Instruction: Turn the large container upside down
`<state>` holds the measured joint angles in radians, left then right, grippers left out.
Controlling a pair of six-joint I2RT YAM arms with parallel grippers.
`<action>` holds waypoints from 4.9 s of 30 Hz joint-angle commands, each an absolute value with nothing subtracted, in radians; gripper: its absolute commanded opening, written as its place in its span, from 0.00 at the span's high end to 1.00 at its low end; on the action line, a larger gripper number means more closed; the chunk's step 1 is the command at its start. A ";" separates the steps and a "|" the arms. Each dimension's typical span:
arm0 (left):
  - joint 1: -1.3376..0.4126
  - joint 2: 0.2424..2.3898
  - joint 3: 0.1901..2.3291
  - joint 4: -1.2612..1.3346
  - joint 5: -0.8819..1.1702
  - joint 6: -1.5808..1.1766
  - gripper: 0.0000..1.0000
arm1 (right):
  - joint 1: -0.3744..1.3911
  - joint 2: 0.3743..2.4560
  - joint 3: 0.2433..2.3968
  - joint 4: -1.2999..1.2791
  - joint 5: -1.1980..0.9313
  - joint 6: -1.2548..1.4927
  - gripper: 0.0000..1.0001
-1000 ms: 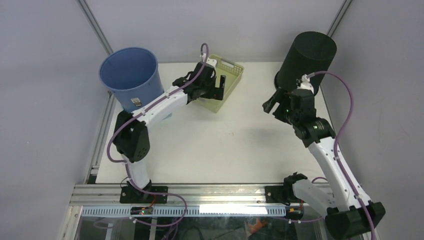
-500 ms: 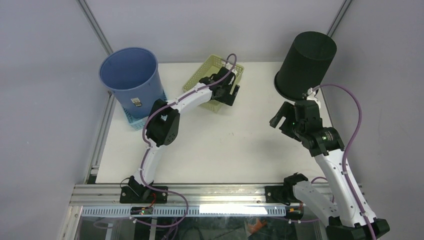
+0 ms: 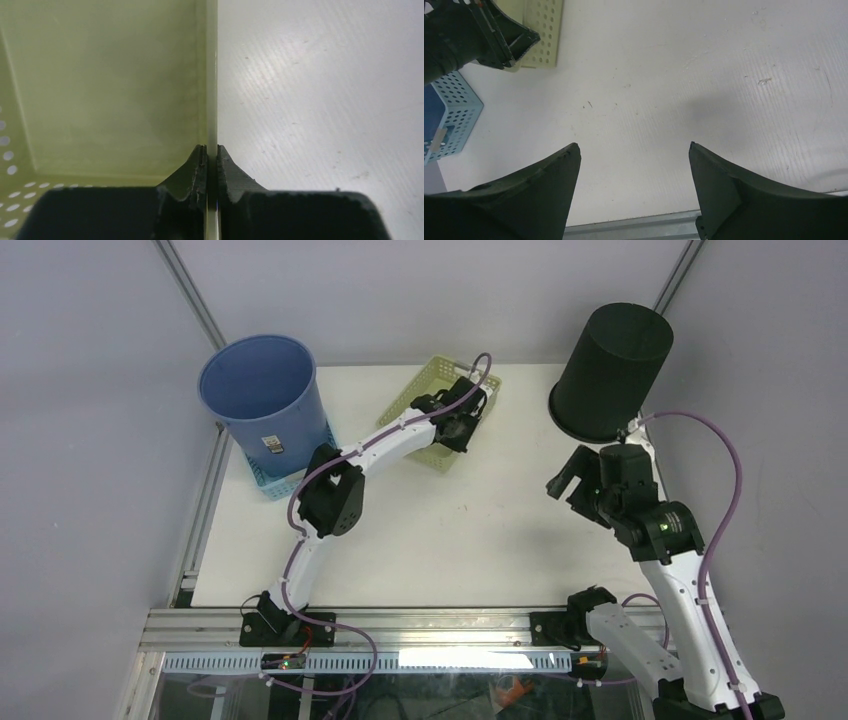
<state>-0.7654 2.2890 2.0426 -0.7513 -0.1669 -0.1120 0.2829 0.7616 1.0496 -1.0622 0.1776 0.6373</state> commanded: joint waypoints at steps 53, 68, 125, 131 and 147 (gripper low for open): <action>-0.612 1.960 0.994 0.714 0.900 -1.309 0.65 | 0.279 0.788 1.042 -0.966 -0.065 0.690 0.19; -0.680 1.876 1.310 -0.344 0.399 -0.538 0.16 | 0.280 0.821 1.038 -0.984 0.009 0.673 0.19; -0.494 1.409 1.393 -0.646 0.135 -0.485 0.05 | 0.512 1.293 0.963 -0.945 0.004 0.555 0.17; -0.494 1.418 1.437 -0.648 0.155 -0.465 0.05 | 0.307 1.303 1.011 -1.119 0.345 0.625 0.14; -0.481 1.585 1.997 -0.927 -0.365 -0.278 0.01 | 0.577 1.240 1.082 -0.760 0.108 0.657 0.17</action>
<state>-0.4900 1.5532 1.8248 -0.8547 -0.0788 -0.3626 0.5270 1.3041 1.0977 -0.9485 0.2413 0.6357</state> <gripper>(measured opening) 0.987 0.827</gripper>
